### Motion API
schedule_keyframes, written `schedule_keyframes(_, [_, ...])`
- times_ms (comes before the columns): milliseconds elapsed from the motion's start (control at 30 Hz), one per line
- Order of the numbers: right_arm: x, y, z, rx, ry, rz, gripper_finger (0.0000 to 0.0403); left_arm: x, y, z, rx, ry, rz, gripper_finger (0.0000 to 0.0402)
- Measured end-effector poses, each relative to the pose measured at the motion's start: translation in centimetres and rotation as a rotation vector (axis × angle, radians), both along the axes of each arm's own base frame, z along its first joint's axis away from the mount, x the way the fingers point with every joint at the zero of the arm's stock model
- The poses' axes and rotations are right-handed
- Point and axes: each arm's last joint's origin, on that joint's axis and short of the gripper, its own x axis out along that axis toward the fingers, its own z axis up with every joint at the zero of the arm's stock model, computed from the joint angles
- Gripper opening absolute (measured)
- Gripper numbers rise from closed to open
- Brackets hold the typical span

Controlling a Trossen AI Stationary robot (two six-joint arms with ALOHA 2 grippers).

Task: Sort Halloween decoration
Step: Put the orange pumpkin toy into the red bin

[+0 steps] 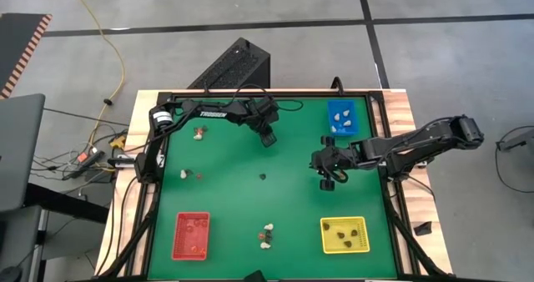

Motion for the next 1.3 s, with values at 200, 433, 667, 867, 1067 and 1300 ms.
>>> schedule_keyframes(200, [0.0,0.0,0.0,0.000,-0.001,0.000,0.0075,-0.8,-0.7,3.2,-0.053,-0.024,-0.058,0.0091])
schedule_keyframes(433, [0.2,0.1,0.2,0.023,-0.030,-0.002,0.0075,-3.9,-5.1,7.2,-0.265,0.081,-0.181,0.0091])
schedule_keyframes(667, [0.6,0.1,0.4,0.039,-0.074,0.009,0.0075,-8.7,-13.6,8.3,-0.462,0.166,-0.269,0.0092])
schedule_keyframes(867, [1.0,0.3,0.7,0.030,-0.120,0.052,0.0076,-14.9,-21.3,8.5,-0.543,0.188,-0.263,0.0094])
schedule_keyframes(1067, [1.4,0.2,1.2,0.018,-0.182,0.064,0.0076,-20.5,-26.3,8.0,-0.629,0.122,-0.202,0.0094])
schedule_keyframes(1300, [1.8,0.2,1.7,0.009,-0.241,0.074,0.0076,-23.8,-28.6,6.2,-0.664,0.078,-0.190,0.0095])
